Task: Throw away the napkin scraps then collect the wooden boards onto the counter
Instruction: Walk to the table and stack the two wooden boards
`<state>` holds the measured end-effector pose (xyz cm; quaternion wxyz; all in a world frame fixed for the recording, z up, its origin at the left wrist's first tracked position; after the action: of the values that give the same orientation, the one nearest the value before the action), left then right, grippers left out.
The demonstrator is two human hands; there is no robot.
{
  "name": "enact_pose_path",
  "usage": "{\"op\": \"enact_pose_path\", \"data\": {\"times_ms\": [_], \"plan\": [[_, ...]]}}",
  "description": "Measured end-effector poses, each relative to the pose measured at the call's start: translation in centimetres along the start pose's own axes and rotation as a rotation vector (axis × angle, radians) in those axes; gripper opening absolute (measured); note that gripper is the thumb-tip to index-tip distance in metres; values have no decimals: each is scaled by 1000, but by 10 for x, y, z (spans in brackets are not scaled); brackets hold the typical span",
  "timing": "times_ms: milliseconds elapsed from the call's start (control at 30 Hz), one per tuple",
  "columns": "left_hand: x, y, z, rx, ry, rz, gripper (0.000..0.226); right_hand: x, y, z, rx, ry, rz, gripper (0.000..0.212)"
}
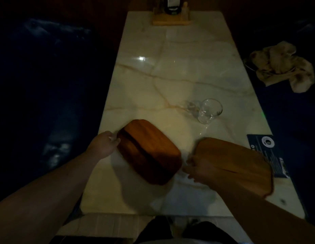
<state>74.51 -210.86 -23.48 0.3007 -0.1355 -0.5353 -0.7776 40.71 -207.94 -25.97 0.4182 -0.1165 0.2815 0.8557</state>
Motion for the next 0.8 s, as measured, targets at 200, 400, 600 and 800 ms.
{"op": "enact_pose_path", "data": {"times_ms": [200, 400, 600, 800], "plan": [[-3, -7, -21, 9, 165, 183, 64, -8, 1, -27, -178, -118, -195, 42], [2, -23, -25, 22, 310, 453, 60, -5, 0, -31, -295, -154, -317, 16], [-2, -25, -37, 36, 302, 412, 59, -10, 0, -40, -332, -190, -381, 17], [-5, -25, -37, 21, 265, 415, 49, -14, -9, -37, -258, -142, -82, 30]]}}
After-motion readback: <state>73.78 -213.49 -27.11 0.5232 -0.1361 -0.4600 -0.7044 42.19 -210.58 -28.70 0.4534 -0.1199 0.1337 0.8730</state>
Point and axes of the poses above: each hand's wrist, its own z-axis away from the middle knuckle, its own y-axis out of the back of the hand, x = y × z, the point moved 1 cm from there along -z, towards the middle knuckle, and after that the axes turned 12 degrees about -y, right-handed, at the moved point
